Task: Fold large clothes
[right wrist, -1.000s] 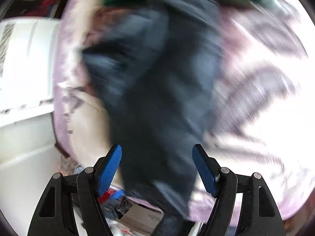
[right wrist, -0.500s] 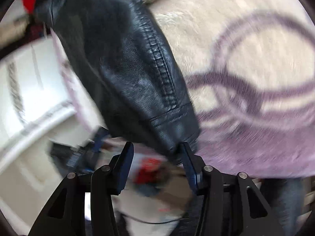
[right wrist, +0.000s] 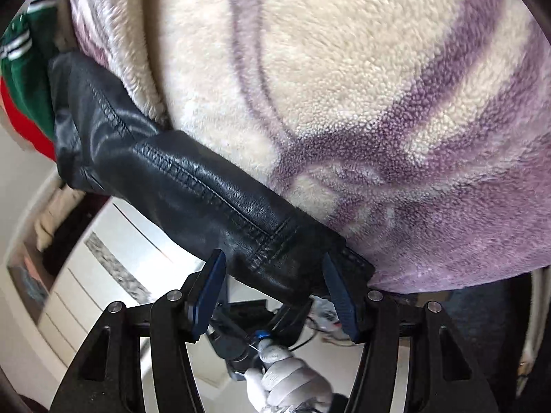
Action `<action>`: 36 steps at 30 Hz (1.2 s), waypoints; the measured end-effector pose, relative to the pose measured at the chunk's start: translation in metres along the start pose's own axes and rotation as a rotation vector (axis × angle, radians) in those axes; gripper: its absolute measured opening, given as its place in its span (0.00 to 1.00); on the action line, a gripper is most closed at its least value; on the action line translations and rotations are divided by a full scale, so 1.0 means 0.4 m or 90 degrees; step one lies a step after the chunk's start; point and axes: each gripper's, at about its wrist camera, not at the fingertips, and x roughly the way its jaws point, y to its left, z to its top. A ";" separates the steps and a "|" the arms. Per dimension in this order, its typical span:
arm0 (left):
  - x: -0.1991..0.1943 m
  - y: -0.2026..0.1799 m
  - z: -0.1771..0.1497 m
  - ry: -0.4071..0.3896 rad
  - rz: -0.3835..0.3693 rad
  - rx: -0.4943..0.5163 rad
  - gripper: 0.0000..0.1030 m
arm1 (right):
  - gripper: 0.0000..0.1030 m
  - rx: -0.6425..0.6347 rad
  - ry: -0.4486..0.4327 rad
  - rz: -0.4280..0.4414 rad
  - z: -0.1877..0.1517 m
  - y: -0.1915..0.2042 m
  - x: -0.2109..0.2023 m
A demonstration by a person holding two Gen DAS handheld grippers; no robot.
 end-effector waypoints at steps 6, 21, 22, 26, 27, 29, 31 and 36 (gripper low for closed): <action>-0.123 -0.004 0.050 -0.064 -0.007 0.029 0.03 | 0.59 -0.025 0.016 -0.034 -0.024 0.008 0.070; -0.044 0.043 0.072 0.001 0.020 0.050 0.05 | 0.00 -0.065 -0.074 -0.276 -0.114 -0.045 0.096; -0.048 0.032 0.075 0.016 0.010 0.046 0.04 | 0.00 -0.059 -0.058 -0.274 -0.116 -0.061 0.102; -0.121 -0.045 0.062 0.039 -0.021 0.085 0.14 | 0.01 -0.171 -0.019 -0.320 -0.149 0.025 0.097; -0.141 -0.067 0.055 0.036 -0.022 0.106 0.32 | 0.01 -0.202 -0.019 -0.337 -0.158 0.058 0.097; -0.176 -0.114 0.042 0.019 -0.023 0.152 0.61 | 0.03 -0.277 -0.026 -0.386 -0.168 0.153 0.085; -0.197 -0.157 0.043 -0.008 -0.025 0.201 0.61 | 0.06 -0.335 -0.041 -0.401 -0.173 0.253 0.079; -0.171 -0.190 0.083 -0.061 -0.014 0.218 0.61 | 0.32 -0.522 -0.078 -0.368 -0.165 0.640 0.164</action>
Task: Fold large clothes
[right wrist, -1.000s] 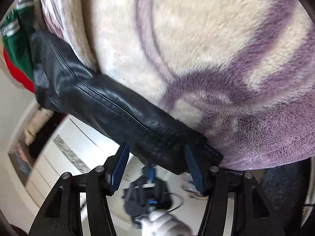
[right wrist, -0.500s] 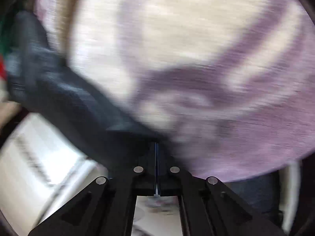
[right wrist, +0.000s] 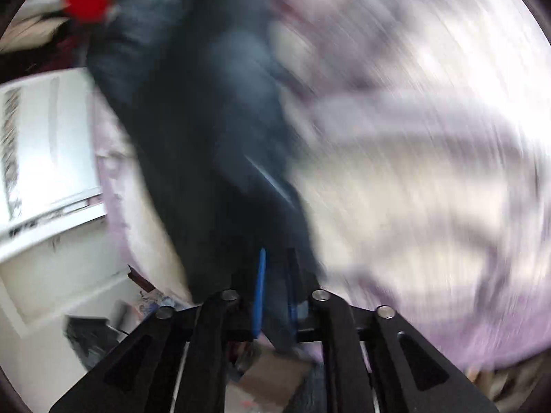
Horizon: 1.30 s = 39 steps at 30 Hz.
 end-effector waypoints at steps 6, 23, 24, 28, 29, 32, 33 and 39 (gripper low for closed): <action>0.095 0.044 0.079 -0.028 0.066 -0.002 0.61 | 0.37 -0.140 -0.067 -0.035 0.375 0.306 0.127; 0.273 -0.022 0.201 0.138 0.158 0.207 0.76 | 0.80 -0.092 -0.038 -0.017 0.152 0.072 -0.011; 0.263 -0.020 0.185 0.144 0.147 0.203 0.76 | 0.80 -0.059 -0.026 -0.006 0.113 0.002 -0.013; 0.280 -0.002 0.112 0.197 0.095 0.205 0.75 | 0.80 0.065 0.061 0.044 -0.077 -0.186 0.089; 0.281 -0.002 0.090 0.200 0.081 0.213 0.63 | 0.80 0.084 0.078 0.052 -0.108 -0.210 0.124; 0.270 -0.009 0.036 0.187 0.074 0.253 0.23 | 0.80 0.113 0.126 0.097 -0.183 -0.246 0.249; 0.259 -0.007 0.024 0.179 0.061 0.256 0.15 | 0.80 0.110 0.130 0.120 -0.194 -0.246 0.285; 0.181 -0.005 -0.040 0.167 0.029 0.224 0.13 | 0.13 0.134 0.100 0.153 -0.238 -0.228 0.308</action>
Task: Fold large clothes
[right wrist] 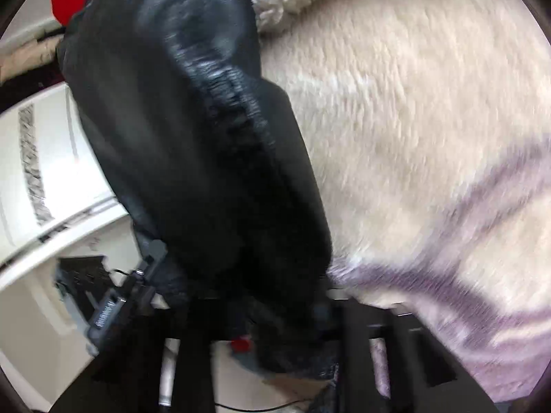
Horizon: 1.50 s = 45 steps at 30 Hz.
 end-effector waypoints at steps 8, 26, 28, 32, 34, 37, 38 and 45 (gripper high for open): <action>0.021 0.012 -0.088 0.075 0.006 -0.112 0.18 | 0.14 0.033 0.069 -0.084 -0.117 -0.056 -0.026; 0.048 0.160 0.151 0.002 0.367 -0.025 0.79 | 0.79 -0.066 -0.113 -0.167 0.014 0.151 -0.234; 0.072 0.180 0.166 -0.012 0.375 -0.021 0.96 | 0.79 -0.061 -0.127 -0.160 0.026 0.153 -0.224; 0.083 0.199 0.192 -0.024 0.365 -0.051 1.00 | 0.79 -0.066 -0.137 -0.147 0.077 0.232 -0.223; 0.077 0.201 0.182 -0.051 0.371 -0.055 1.00 | 0.79 -0.087 -0.137 -0.162 0.083 0.263 -0.225; 0.077 0.201 0.173 -0.068 0.382 -0.054 1.00 | 0.79 -0.103 -0.130 -0.185 0.090 0.296 -0.198; 0.076 0.200 0.171 -0.069 0.384 -0.055 1.00 | 0.79 -0.103 -0.128 -0.190 0.098 0.302 -0.191; 0.065 0.166 0.133 -0.083 0.407 -0.053 1.00 | 0.79 -0.109 -0.124 -0.203 0.123 0.311 -0.134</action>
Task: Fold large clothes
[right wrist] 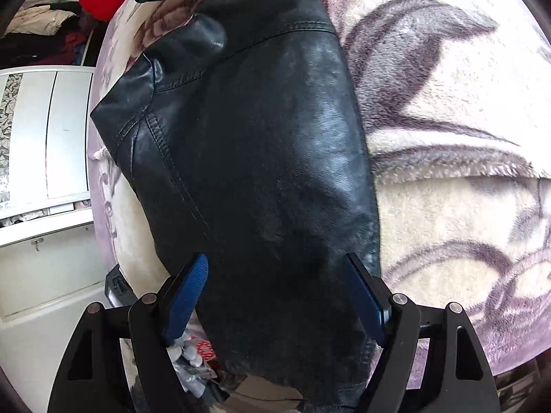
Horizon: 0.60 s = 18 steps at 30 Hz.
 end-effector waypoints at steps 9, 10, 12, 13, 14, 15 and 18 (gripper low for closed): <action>-0.227 -0.129 0.093 -0.068 -0.198 -0.018 1.00 | 0.79 -0.027 -0.008 0.024 0.055 0.087 -0.022; -0.221 -0.155 0.117 -0.047 -0.239 -0.018 1.00 | 0.79 -0.032 -0.017 0.025 0.068 0.094 -0.034; -0.185 -0.220 0.153 0.013 -0.316 -0.001 1.00 | 0.79 -0.038 -0.045 0.017 0.103 0.099 -0.067; -0.156 -0.261 0.170 0.047 -0.339 0.017 1.00 | 0.79 -0.038 -0.059 0.011 0.119 0.095 -0.079; -0.130 -0.296 0.182 0.069 -0.360 0.030 1.00 | 0.79 -0.034 -0.071 0.002 0.138 0.087 -0.090; -0.106 -0.326 0.193 0.081 -0.368 0.040 1.00 | 0.79 -0.026 -0.080 -0.006 0.158 0.073 -0.097; -0.068 -0.386 0.215 0.107 -0.396 0.056 1.00 | 0.79 0.001 -0.092 -0.022 0.213 0.017 -0.099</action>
